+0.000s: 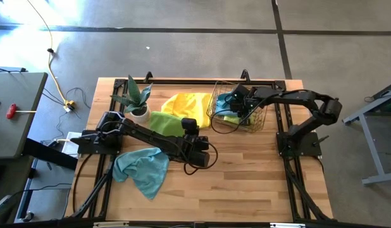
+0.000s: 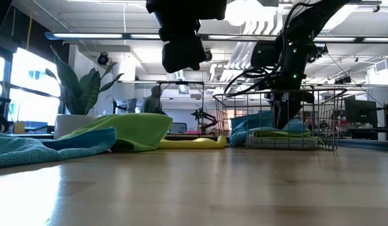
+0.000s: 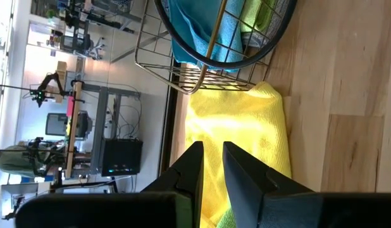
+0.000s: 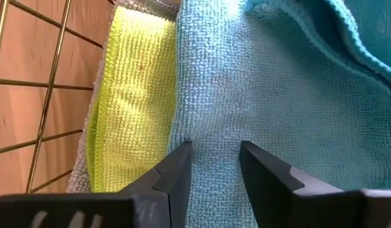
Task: Fold microfiber towels
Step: Put the right blue microfiber towel into the wire basket
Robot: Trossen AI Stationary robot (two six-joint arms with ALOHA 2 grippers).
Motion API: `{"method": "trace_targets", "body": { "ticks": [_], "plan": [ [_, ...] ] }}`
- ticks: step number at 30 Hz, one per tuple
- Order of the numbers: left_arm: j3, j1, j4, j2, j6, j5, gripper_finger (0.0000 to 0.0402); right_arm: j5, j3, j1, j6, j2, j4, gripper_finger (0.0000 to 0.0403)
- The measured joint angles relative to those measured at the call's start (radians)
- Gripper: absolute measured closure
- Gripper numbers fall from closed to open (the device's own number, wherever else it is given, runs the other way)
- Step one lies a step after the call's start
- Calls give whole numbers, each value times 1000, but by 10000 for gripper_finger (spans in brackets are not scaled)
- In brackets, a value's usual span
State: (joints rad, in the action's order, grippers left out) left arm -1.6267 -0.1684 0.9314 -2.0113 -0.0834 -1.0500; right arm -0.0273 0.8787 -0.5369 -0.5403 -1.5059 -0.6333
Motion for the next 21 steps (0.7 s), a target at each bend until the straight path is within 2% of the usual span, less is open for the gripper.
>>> {"method": "trace_targets", "body": {
  "ticks": [4,10,14,21],
  "plan": [
    [0,0,0,0,0,0,351,12,1,0,-9,-1,2,309],
    [0,0,0,0,0,0,351,11,1,-8,-6,-39,2,394],
    [0,0,0,0,2,0,351,-7,3,-8,41,-44,0,393],
    [0,6,0,0,8,0,351,-22,91,-5,119,-33,-137,393]
  ]
}}
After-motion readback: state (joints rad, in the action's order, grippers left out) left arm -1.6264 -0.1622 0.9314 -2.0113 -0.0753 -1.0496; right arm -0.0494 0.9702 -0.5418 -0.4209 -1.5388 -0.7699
